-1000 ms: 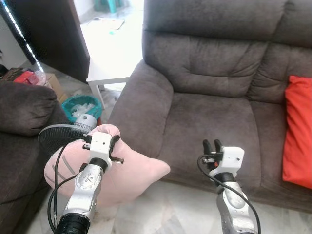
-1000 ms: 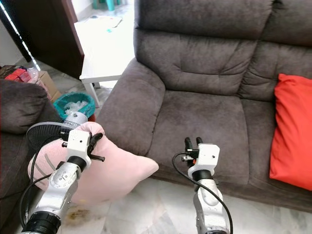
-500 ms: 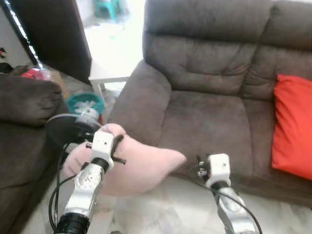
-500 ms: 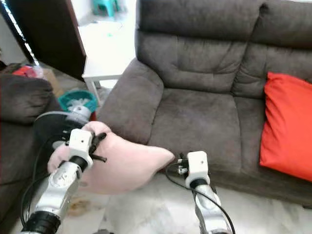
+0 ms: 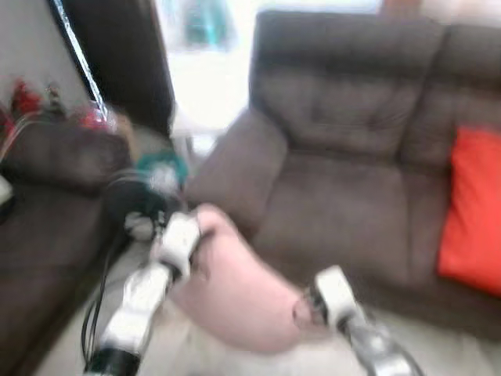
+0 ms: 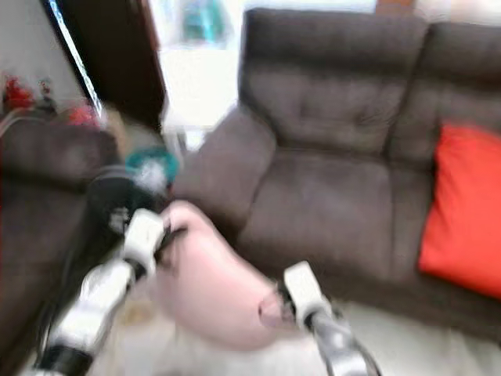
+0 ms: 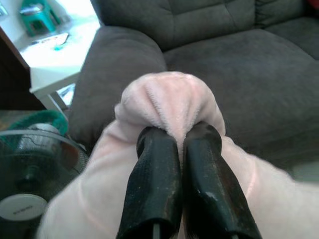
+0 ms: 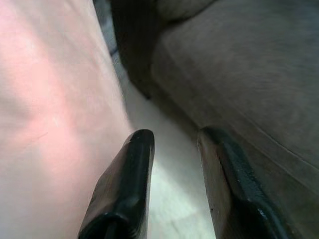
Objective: Move the pillow to the sofa from floor
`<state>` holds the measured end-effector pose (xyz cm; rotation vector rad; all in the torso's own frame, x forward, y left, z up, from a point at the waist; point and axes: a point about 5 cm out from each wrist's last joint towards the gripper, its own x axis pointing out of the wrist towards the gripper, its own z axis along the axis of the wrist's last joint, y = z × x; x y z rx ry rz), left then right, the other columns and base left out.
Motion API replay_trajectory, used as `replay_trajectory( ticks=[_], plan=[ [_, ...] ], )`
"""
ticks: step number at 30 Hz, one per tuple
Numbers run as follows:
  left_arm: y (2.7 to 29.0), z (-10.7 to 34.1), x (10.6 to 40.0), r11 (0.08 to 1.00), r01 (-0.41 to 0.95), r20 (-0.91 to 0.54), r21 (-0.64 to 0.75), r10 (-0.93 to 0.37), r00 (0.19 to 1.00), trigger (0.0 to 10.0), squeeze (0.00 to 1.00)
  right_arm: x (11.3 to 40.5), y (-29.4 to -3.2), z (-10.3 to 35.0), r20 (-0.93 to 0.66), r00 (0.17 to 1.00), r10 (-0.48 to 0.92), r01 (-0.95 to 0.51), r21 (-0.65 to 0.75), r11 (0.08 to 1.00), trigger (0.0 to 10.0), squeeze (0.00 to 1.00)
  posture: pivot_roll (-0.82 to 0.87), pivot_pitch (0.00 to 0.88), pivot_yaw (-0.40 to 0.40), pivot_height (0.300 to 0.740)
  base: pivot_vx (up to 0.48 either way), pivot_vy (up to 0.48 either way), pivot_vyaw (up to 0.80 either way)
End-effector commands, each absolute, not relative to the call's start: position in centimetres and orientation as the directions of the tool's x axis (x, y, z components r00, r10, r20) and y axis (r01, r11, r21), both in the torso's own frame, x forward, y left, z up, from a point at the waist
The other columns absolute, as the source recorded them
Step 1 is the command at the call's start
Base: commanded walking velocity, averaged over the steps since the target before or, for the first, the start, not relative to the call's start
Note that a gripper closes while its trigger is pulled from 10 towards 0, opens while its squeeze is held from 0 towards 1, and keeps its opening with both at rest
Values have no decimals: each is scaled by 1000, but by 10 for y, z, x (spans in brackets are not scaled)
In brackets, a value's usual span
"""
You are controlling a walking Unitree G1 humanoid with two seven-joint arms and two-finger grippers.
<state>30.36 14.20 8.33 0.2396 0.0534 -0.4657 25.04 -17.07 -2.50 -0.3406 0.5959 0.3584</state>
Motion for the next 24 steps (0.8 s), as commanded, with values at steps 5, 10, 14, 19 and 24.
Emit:
replay_trajectory(
  ticks=[5, 10, 14, 19, 24],
  plan=[
    [139, 107, 311, 840, 465, -34, 280, -475, 879, 10000, 0, 250, -170, -27, -638, 723, 264, -489, -203, 849, 10000, 0, 104, 42, -4, 740, 0, 0, 0],
    [139, 103, 309, 817, 486, -58, 309, -494, 867, 10000, 0, 245, -170, -33, -709, 637, 302, -593, -200, 780, 10000, 0, 99, 44, -3, 740, 0, 0, 0],
    [139, 103, 309, 814, 489, -62, 315, -496, 866, 10000, 0, 237, -172, -38, -751, 584, 308, -634, -185, 751, 10000, 0, 99, 46, -5, 740, 0, 0, 0],
    [137, 103, 309, 805, 499, -66, 320, -506, 860, 10000, 0, 231, -172, -44, -774, 552, 310, -658, -177, 732, 10000, 1000, 100, 45, -5, 740, 0, 0, 0],
    [137, 102, 309, 804, 502, -70, 318, -508, 858, 10000, 0, 234, -171, -43, -749, 601, 278, -606, -200, 770, 10000, 1000, 99, 40, -4, 740, 0, 0, 0]
  ],
)
